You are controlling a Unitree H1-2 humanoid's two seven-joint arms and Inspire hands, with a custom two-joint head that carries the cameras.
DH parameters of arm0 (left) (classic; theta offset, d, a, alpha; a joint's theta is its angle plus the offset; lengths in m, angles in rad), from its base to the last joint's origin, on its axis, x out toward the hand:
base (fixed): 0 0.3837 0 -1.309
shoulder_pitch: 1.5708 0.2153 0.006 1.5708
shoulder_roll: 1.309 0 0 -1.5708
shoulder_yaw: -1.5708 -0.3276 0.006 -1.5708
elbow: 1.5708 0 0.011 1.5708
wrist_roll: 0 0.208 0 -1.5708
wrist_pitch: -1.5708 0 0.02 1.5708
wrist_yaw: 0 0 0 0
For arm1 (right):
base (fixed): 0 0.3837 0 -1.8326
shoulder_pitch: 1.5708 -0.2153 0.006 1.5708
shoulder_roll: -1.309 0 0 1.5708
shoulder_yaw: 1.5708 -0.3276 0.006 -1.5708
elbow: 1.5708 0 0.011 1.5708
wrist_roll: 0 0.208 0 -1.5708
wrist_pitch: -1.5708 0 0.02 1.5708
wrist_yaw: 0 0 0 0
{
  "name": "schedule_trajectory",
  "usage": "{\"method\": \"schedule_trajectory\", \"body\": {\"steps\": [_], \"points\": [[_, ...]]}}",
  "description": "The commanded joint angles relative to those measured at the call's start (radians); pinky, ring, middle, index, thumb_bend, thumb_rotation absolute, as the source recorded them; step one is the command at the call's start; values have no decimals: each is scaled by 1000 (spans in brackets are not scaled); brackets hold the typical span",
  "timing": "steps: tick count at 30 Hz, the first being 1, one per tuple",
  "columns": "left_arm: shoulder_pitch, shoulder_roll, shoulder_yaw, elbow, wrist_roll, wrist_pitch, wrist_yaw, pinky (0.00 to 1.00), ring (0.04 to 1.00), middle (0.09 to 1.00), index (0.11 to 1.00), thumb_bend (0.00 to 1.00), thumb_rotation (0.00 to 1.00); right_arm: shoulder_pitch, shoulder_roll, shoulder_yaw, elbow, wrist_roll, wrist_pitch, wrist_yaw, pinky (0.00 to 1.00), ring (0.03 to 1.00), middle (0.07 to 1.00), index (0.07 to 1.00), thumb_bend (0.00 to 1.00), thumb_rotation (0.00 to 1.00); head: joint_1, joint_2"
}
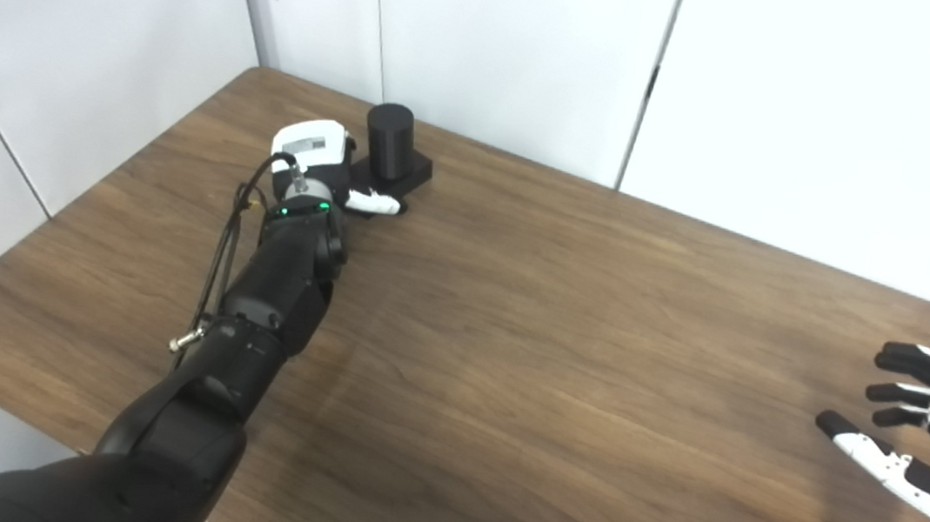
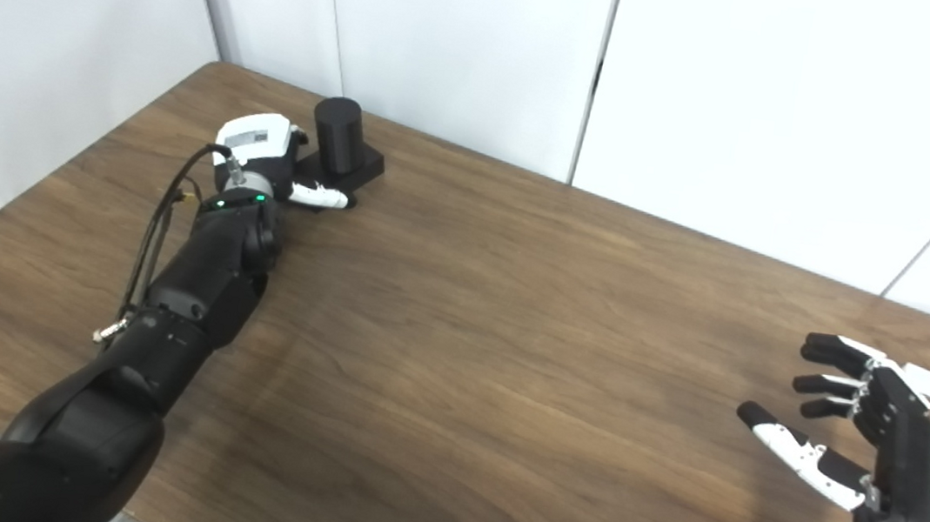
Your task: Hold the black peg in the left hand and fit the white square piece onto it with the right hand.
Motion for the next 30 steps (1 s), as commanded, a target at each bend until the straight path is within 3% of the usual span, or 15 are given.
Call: {"method": "schedule_trajectory", "body": {"steps": [1,11,26,27,28,30], "points": [[-49,13,-15,6,-14,3,17,638,874,914,829,930,579,-18,-4,-5,-43,-4,-25,-9,450,558,665,654,621,0,1,1],[-72,105,-162,58,-136,-36,29,670,872,883,756,829,446,-11,-1,-3,-53,-11,-16,-9,468,571,673,665,601,0,-1,5],[-90,182,-215,69,-337,-112,28,597,804,812,579,777,211,-12,6,-5,-50,-25,-21,-15,445,550,666,653,588,0,-12,15],[-88,184,-215,64,-349,-116,26,604,812,816,536,652,145,-13,6,-5,-50,-26,-21,-16,445,550,667,653,587,0,-12,15],[-86,186,-216,58,-359,-119,24,615,818,819,513,588,110,-13,7,-5,-51,-28,-18,-16,444,549,668,651,587,0,-12,15],[-81,190,-216,48,-380,-128,23,639,832,825,493,536,80,-13,9,-6,-55,-31,-9,-17,442,549,667,649,589,0,-11,17]]}}
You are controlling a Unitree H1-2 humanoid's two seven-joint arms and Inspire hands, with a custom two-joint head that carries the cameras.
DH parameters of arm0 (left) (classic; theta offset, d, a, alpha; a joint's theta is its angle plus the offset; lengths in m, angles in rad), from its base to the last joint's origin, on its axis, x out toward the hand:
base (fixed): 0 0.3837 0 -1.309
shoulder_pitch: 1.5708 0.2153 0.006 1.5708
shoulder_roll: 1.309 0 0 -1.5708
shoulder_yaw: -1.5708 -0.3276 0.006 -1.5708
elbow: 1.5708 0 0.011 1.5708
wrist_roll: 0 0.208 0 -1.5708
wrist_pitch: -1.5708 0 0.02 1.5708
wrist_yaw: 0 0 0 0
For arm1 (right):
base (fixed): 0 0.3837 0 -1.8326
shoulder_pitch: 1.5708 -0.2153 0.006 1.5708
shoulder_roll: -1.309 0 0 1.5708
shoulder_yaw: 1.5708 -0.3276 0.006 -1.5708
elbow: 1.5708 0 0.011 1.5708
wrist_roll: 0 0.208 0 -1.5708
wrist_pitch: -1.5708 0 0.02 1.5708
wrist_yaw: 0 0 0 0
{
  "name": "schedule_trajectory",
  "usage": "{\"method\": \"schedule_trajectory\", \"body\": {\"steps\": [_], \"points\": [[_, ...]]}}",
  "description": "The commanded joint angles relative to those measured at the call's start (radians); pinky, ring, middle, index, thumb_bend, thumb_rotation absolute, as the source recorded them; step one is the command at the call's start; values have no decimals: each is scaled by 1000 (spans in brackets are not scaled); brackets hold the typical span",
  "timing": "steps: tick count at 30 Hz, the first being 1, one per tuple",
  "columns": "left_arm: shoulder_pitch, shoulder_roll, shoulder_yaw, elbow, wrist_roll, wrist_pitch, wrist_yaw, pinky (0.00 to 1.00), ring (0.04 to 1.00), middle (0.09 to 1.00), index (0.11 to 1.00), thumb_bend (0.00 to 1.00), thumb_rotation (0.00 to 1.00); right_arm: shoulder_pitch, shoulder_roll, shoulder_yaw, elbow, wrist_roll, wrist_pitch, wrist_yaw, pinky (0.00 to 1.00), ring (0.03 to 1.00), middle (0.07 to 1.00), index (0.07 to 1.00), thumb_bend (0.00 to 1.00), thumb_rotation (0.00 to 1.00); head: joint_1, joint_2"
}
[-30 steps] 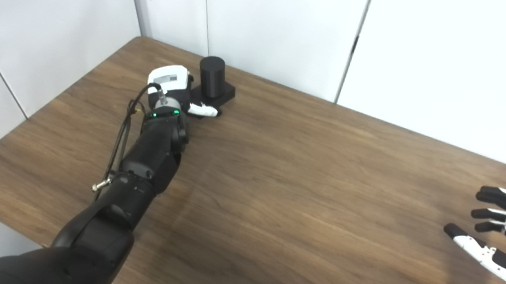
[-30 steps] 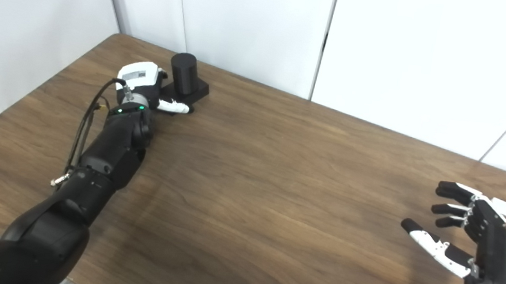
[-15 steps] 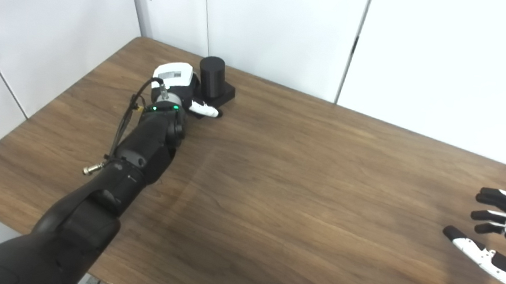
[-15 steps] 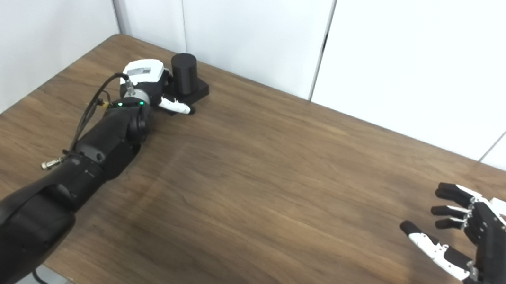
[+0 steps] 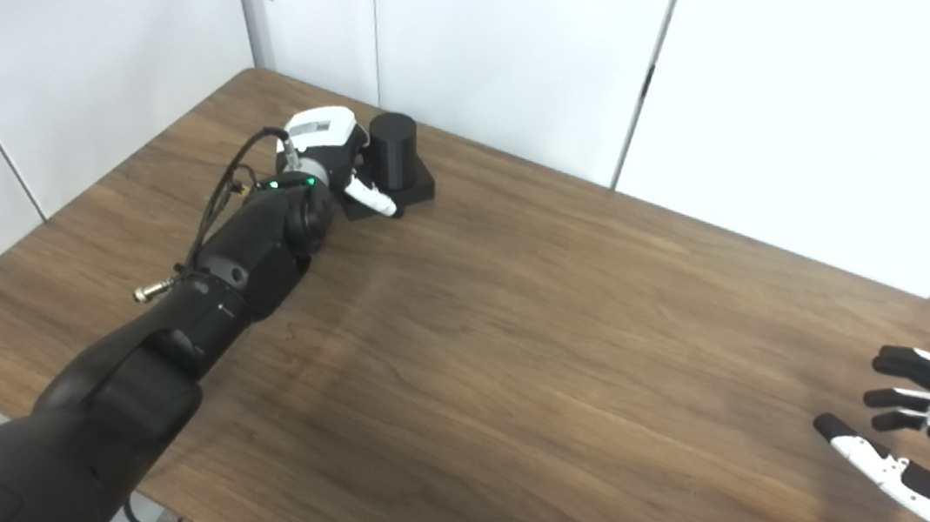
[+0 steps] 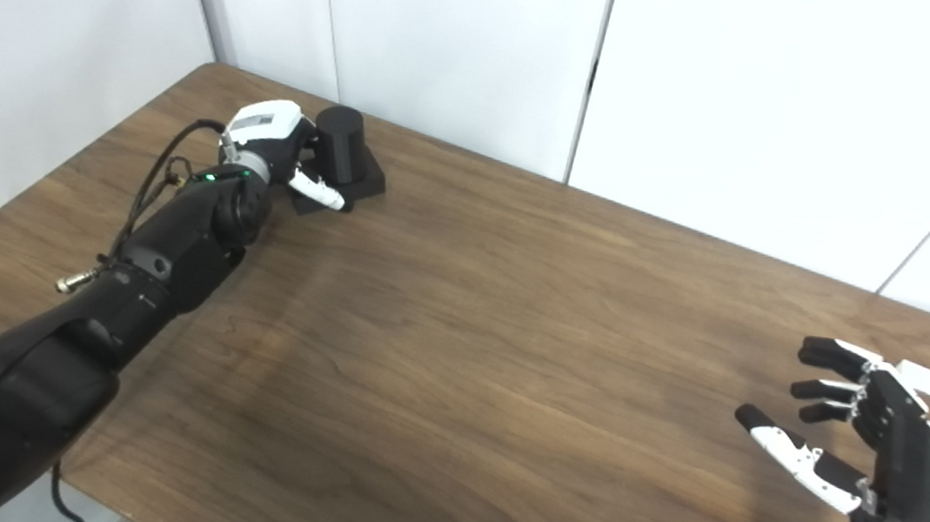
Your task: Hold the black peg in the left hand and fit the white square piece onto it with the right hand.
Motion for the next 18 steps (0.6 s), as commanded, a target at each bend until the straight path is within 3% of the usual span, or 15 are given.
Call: {"method": "schedule_trajectory", "body": {"steps": [1,7,14,18], "points": [[-17,28,-6,-27,-17,-28,8,660,840,828,490,529,75,-26,8,-7,-44,-1,-6,-15,443,550,668,649,591,0,1,0],[14,27,-15,-70,-64,-82,18,696,851,831,485,523,68,-28,4,-10,-38,10,-13,-10,453,565,676,657,577,0,1,2],[55,48,-53,-128,-116,-280,22,715,844,818,487,522,70,-30,3,-11,-28,11,-23,-11,450,560,670,653,585,0,0,3],[64,55,-82,-163,-109,-339,20,698,844,813,488,523,70,-28,3,-11,-33,10,-17,-10,449,561,672,657,577,0,0,3]]}}
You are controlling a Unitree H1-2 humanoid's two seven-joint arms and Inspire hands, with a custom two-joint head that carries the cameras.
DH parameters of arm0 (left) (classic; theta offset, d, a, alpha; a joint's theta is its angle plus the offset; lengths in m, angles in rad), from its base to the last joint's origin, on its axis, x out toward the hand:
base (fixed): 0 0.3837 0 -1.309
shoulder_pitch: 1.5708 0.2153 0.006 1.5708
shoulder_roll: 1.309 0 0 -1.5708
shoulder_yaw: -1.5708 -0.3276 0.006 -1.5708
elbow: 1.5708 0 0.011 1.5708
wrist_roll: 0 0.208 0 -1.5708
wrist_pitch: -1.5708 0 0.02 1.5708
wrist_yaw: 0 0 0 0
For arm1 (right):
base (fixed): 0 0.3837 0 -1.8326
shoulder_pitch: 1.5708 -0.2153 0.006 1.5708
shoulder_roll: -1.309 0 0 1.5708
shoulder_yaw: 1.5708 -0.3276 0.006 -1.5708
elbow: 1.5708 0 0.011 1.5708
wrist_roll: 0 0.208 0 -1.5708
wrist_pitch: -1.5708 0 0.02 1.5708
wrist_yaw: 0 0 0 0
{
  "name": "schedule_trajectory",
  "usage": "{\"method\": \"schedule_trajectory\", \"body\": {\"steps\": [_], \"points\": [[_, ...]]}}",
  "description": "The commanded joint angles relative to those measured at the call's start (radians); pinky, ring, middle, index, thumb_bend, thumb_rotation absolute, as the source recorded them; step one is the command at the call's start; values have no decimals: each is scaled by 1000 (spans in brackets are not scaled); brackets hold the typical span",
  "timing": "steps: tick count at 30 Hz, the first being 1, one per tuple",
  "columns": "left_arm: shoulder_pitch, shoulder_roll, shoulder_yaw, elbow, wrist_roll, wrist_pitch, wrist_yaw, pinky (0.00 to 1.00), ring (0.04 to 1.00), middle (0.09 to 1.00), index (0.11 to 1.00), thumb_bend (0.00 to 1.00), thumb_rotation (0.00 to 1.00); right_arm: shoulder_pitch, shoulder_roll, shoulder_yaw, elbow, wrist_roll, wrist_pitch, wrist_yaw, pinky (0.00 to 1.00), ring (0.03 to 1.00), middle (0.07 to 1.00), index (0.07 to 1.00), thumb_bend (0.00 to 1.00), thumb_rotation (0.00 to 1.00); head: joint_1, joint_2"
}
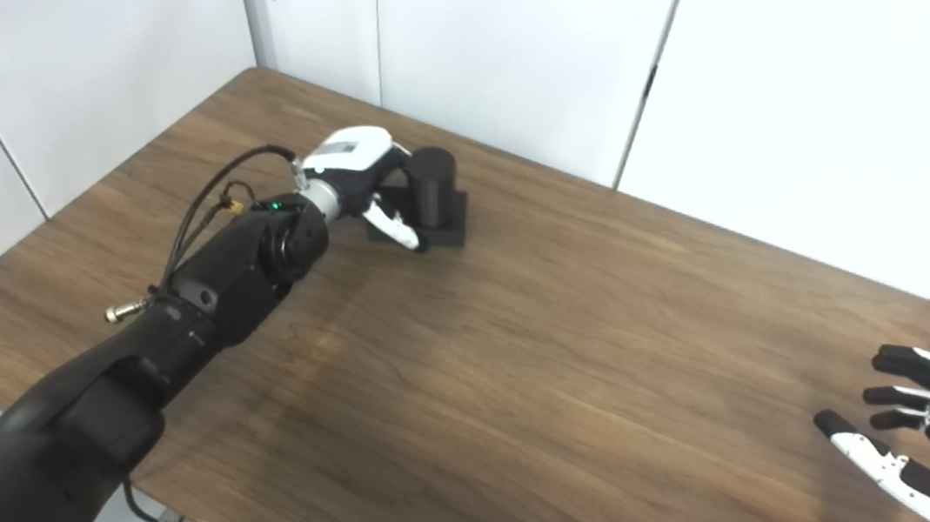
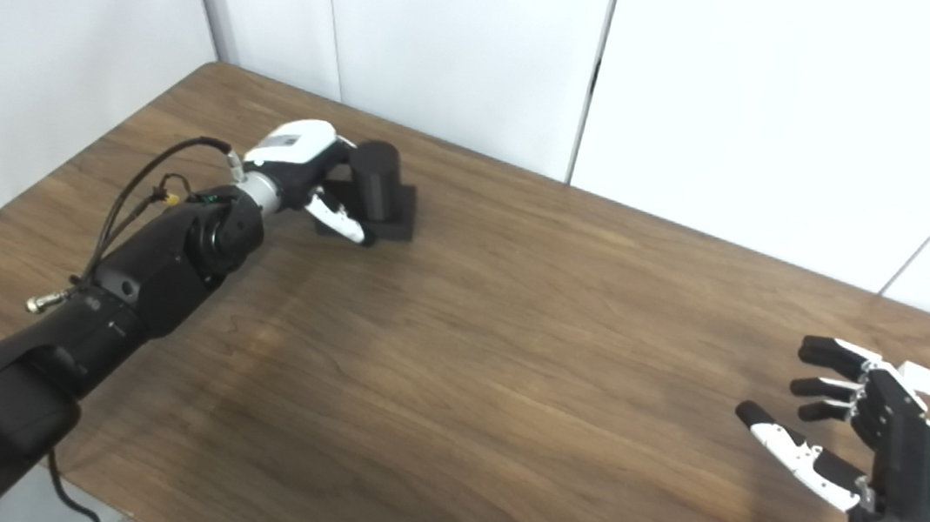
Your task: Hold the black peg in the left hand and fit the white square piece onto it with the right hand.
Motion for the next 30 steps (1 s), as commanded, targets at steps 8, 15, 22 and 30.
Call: {"method": "schedule_trajectory", "body": {"steps": [8,15,22,30], "points": [[-22,12,-46,-69,-39,-188,-53,760,879,824,489,524,68,-30,-9,-5,-26,0,-40,-11,440,553,669,656,572,0,-6,0],[-23,-3,-67,-88,-72,-264,-128,773,896,838,489,524,71,-30,-12,-7,-17,2,-60,-13,447,565,670,653,574,0,-12,1],[-19,-36,-84,-116,-77,-296,-154,740,894,838,488,524,68,-30,-14,-6,-10,8,-77,-12,445,562,666,654,570,0,-17,2],[-9,-74,-133,-126,-52,-344,-167,707,886,841,489,524,68,-32,-12,-5,-3,3,-86,-16,441,560,664,655,578,0,-58,12]]}}
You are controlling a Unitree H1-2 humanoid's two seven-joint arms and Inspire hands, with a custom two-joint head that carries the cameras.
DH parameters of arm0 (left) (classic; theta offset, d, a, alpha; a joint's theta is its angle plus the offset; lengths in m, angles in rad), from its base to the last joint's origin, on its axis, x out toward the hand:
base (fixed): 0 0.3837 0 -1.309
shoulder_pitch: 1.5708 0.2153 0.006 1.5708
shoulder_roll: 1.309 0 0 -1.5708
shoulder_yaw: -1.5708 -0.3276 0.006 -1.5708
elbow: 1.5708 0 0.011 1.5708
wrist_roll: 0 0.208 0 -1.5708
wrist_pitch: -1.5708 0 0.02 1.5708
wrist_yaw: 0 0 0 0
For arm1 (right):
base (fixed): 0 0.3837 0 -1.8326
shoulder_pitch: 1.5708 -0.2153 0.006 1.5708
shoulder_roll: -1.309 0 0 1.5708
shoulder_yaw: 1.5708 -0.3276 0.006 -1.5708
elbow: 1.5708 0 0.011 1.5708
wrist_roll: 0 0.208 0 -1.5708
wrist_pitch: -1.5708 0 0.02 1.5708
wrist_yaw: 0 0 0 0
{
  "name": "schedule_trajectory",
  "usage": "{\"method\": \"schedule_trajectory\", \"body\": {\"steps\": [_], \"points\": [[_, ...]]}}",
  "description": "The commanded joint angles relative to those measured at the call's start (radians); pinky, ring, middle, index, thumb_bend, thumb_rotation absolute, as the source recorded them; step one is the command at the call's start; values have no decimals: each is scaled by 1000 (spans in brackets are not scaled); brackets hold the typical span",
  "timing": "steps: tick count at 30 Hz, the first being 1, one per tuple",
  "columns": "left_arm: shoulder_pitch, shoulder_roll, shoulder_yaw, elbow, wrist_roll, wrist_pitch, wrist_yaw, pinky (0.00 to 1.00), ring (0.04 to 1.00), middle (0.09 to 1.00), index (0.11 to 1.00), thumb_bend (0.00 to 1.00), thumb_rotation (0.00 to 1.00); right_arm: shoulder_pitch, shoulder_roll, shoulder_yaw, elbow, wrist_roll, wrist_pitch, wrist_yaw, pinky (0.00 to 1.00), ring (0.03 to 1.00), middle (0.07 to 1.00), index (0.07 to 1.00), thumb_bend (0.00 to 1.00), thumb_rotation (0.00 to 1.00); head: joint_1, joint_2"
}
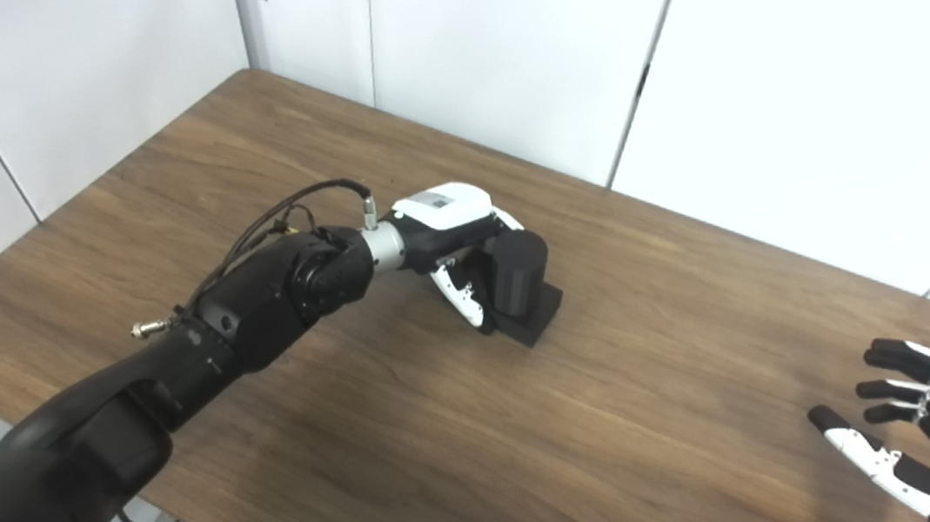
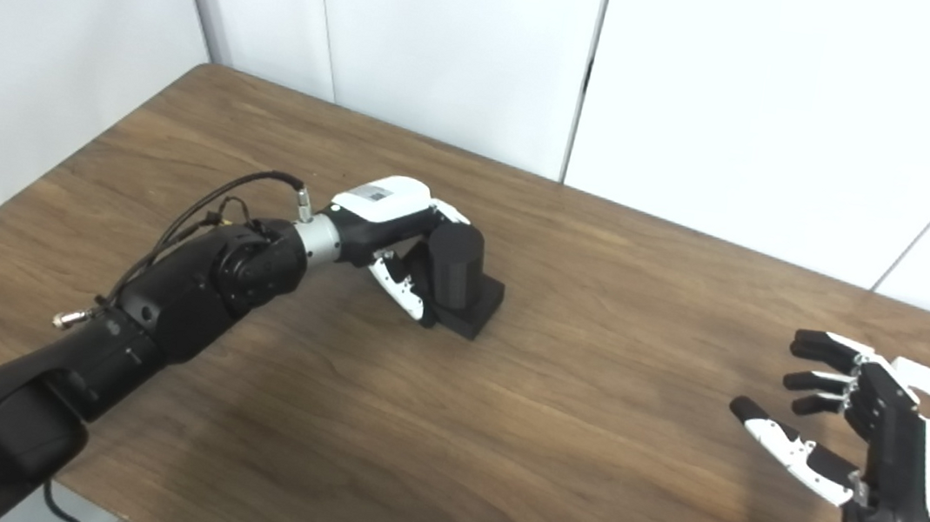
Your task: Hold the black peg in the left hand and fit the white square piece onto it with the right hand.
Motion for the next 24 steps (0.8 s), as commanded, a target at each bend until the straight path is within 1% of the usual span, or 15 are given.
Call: {"method": "schedule_trajectory", "body": {"steps": [1,6,9,14,20,24], "points": [[-15,-30,-32,-32,0,-46,-19,707,886,840,489,524,68,-31,-6,-5,-16,1,-50,-17,441,560,664,656,579,0,-5,2],[-6,-57,-59,-32,-6,-71,-24,713,885,837,488,524,70,-34,-5,-1,-6,-13,-62,-25,445,557,660,656,587,0,-24,6],[0,-76,-81,-28,5,-89,-22,713,870,831,489,524,70,-32,-3,0,-7,-14,-56,-29,451,563,666,661,586,0,-30,7],[11,-108,-119,-31,22,-96,-35,717,873,830,489,524,71,-34,-4,1,-4,-18,-61,-35,453,567,669,664,588,0,-36,10],[17,-131,-161,-29,31,-99,-45,716,877,834,489,524,70,-34,-5,1,-1,-22,-67,-37,450,562,664,664,584,0,-48,14],[19,-139,-188,-27,33,-95,-59,711,873,835,490,524,71,-35,-5,3,4,-28,-73,-38,452,559,660,659,590,0,-69,18]]}}
